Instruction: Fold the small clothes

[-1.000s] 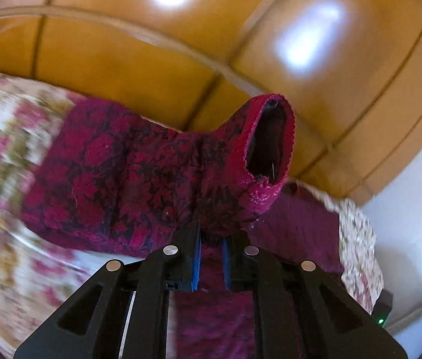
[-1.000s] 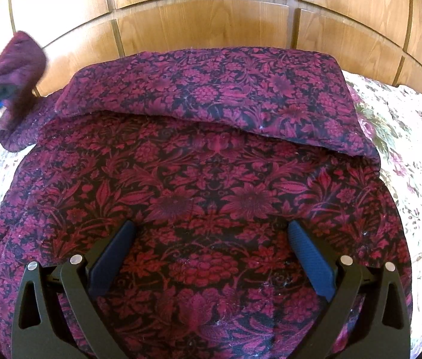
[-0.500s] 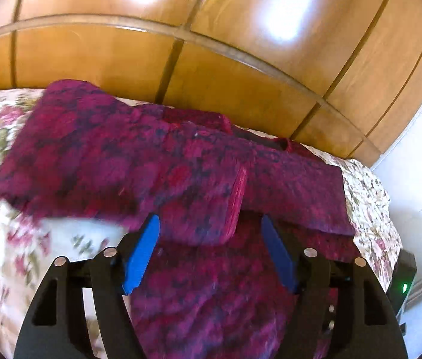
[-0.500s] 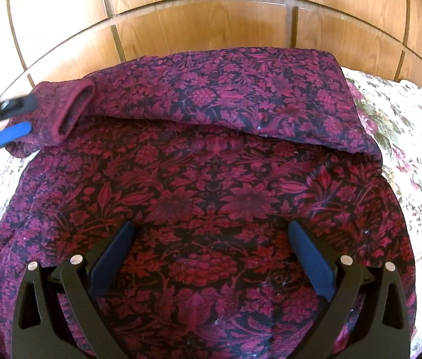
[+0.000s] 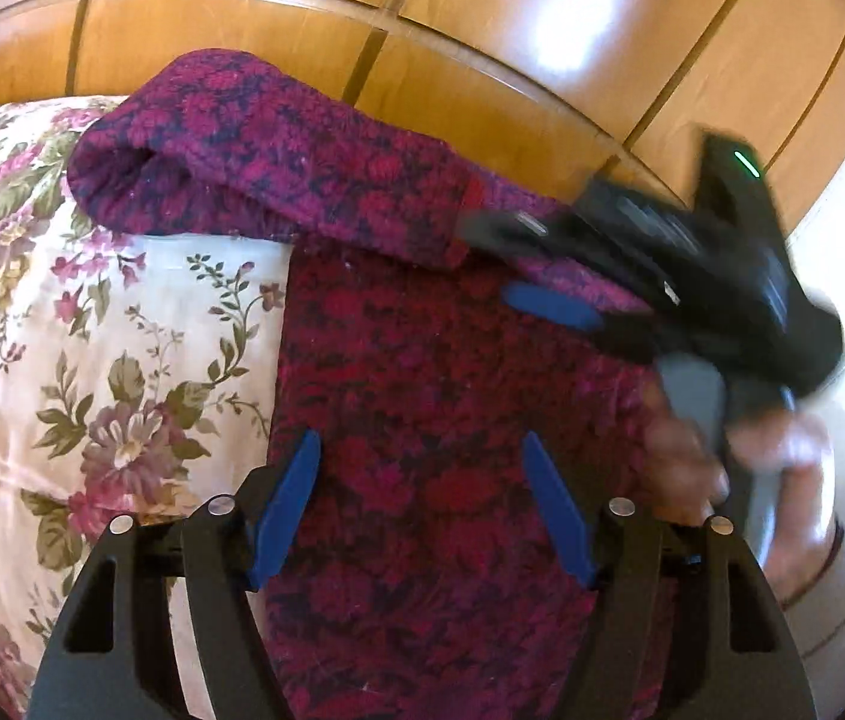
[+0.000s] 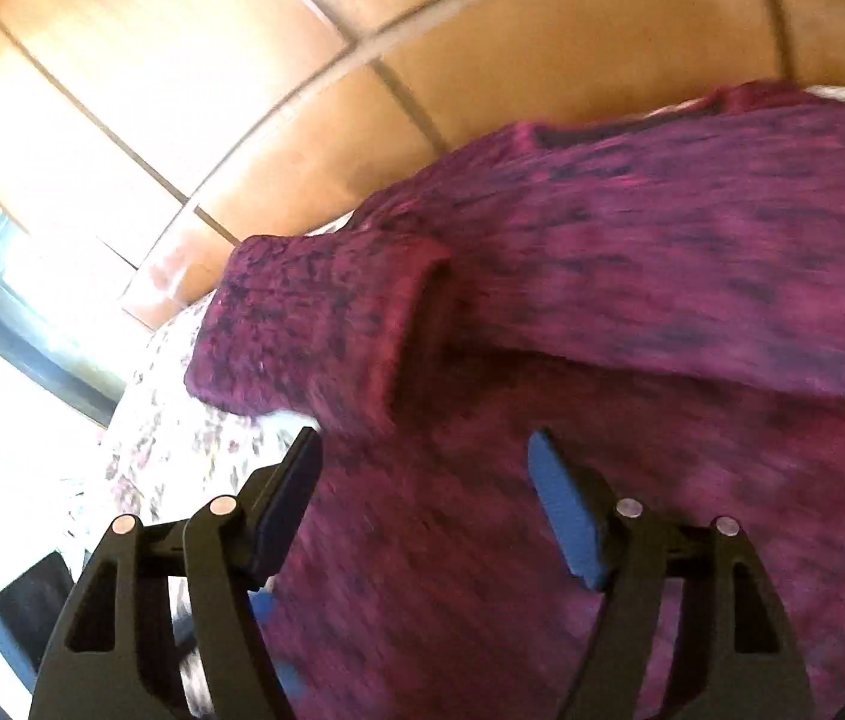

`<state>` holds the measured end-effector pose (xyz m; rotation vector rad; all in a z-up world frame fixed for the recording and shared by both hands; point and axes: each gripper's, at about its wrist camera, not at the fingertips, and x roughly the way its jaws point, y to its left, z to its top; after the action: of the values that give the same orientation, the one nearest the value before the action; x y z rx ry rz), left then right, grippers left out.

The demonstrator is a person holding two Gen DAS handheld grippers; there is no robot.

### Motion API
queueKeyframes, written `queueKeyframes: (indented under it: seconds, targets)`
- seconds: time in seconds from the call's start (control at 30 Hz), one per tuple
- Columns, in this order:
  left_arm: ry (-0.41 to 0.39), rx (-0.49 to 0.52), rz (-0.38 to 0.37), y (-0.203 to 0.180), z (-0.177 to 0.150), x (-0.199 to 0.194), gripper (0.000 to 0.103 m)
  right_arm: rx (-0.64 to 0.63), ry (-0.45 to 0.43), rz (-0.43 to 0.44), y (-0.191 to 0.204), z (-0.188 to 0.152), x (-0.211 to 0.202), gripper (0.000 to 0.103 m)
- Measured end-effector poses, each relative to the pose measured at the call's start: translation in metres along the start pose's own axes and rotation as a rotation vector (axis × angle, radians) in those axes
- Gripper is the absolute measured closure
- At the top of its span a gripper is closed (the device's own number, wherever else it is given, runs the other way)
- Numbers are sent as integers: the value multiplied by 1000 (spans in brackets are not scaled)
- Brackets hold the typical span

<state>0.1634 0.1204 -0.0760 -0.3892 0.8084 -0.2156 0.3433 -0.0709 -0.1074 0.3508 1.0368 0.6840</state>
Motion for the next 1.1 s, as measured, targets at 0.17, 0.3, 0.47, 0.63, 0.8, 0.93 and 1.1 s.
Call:
queueKeyframes:
  seconds: [0.17, 0.3, 0.47, 0.63, 0.8, 0.93, 1.1]
  targets:
    - [4, -1, 3, 5, -7, 6, 34, -15, 11, -69, 24, 17, 27, 80]
    - [0, -20, -14, 10, -9, 9, 34, -185, -91, -96, 65, 18, -16, 91]
    - [-5, -10, -7, 9, -15, 8, 34, -311, -255, -155, 93, 34, -84, 93]
    - [-4, -7, -7, 7, -16, 11, 34, -301, -364, -286, 68, 53, -134, 93]
    - [-5, 0, -1, 6, -16, 13, 34, -190, -390, -426, 11, 62, -155, 95]
    - [-6, 2, 2, 5, -16, 13, 34, -67, -380, -507, -45, 61, -160, 96]
    - [-6, 9, 8, 5, -17, 14, 34, 66, -359, -551, -110, 48, -172, 97]
